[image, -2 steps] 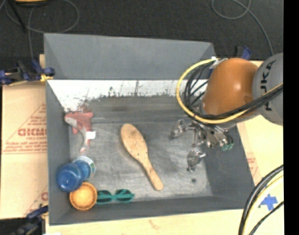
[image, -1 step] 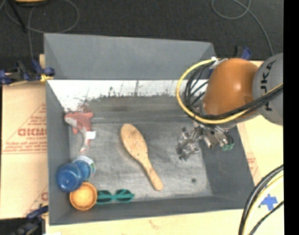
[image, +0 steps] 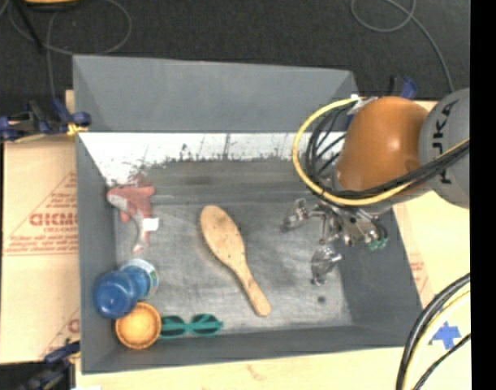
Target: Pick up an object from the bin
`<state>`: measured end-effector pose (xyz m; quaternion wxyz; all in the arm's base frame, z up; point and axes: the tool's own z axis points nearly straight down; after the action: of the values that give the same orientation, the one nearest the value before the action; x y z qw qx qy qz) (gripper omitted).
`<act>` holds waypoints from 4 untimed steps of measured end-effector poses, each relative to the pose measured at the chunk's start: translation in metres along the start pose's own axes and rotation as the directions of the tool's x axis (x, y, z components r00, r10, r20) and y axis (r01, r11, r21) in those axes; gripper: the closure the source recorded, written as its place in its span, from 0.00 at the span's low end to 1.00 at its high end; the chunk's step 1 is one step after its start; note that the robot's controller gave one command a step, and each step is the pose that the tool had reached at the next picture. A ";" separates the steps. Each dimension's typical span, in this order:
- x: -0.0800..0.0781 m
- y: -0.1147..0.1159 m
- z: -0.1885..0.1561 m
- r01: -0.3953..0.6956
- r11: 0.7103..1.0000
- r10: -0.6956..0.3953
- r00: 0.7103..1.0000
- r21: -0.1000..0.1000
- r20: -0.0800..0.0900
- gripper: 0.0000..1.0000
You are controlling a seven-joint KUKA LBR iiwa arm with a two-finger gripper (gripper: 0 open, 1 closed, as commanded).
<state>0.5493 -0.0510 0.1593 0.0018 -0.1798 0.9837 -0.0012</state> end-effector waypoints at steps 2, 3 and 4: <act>0.000 0.082 0.087 0.036 0.999 -0.036 0.999 -0.004 -0.002 1.00; 0.001 0.081 0.088 0.037 0.999 -0.037 0.999 -0.002 0.000 0.00; 0.001 0.081 0.088 0.038 0.999 -0.038 0.999 -0.001 0.000 0.00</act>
Offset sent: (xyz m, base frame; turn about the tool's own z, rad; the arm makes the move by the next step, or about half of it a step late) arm -0.0303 0.0761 -0.0893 -0.0331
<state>0.5204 0.0245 0.0714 0.0015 -0.1984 0.9801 -0.0006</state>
